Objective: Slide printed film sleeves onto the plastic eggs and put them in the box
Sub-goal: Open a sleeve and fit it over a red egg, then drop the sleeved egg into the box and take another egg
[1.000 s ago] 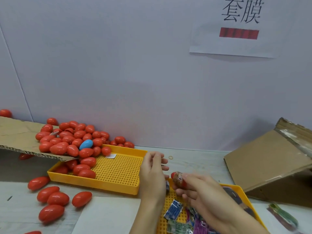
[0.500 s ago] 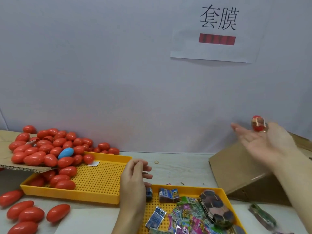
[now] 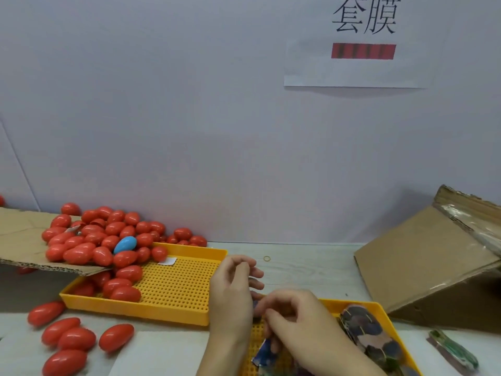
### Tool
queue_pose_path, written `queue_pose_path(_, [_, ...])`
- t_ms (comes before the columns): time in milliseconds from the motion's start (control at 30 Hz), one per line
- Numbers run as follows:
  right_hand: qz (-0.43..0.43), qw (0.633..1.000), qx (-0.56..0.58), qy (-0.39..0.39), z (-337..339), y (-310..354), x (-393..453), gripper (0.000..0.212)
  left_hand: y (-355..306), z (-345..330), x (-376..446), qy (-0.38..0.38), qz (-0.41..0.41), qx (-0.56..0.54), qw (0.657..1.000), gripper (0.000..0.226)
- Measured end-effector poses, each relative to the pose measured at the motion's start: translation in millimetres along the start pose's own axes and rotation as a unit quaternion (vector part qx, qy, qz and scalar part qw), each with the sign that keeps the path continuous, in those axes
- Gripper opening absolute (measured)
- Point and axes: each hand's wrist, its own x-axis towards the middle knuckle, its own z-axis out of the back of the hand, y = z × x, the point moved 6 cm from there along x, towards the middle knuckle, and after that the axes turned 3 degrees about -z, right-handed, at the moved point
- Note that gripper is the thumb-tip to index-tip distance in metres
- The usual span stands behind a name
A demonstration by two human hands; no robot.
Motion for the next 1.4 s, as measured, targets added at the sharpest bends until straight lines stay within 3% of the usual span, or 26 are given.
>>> queue_pose_path(133, [0.073,0.988,-0.137,0.003,-6,8,-6,0.028,-10,1,3,0.003,-0.025,0.07,0.997,0.027])
queue_pose_path(367, [0.123,0.985,-0.123,-0.006,-5,-6,-8,0.03,-32,30,28,-0.068,-0.088,0.258,0.96,0.023])
queue_pose_path(467, [0.127,0.986,-0.111,-0.007,-4,-10,-4,0.029,-38,44,57,-0.046,-0.13,0.448,0.883,0.012])
queue_pose_path(600, [0.128,0.983,-0.13,0.005,-4,-13,1,0.026,-34,63,95,-0.003,-0.178,0.722,0.669,0.01])
queue_pose_path(667, [0.13,0.983,-0.13,0.003,-3,-14,2,0.026,-33,72,113,0.006,-0.169,0.785,0.596,0.015])
queue_pose_path(833, [0.113,0.984,-0.134,0.013,-5,-17,5,0.025,-15,90,142,0.043,-0.107,0.849,0.516,0.024])
queue_pose_path(1000, [0.112,0.985,-0.127,0.012,-4,-17,5,0.026,-3,90,144,0.058,-0.103,0.861,0.494,0.036])
queue_pose_path(1067, [0.116,0.986,-0.121,0.005,-3,-17,5,0.024,-9,88,139,0.051,-0.101,0.857,0.502,0.032])
queue_pose_path(1133, [0.115,0.987,-0.112,-0.004,-1,-18,5,0.023,-22,78,126,0.03,-0.129,0.834,0.535,0.014])
queue_pose_path(1200, [0.119,0.988,-0.096,-0.01,-1,-17,4,0.023,-34,68,111,0.002,-0.151,0.772,0.617,0.015])
queue_pose_path(1300, [0.125,0.989,-0.066,-0.035,4,-13,0,0.024,-43,46,77,0.004,-0.143,0.59,0.794,0.008])
queue_pose_path(1400, [0.114,0.99,0.003,-0.084,13,-13,-2,0.023,-41,16,32,0.012,-0.128,0.408,0.904,0.011])
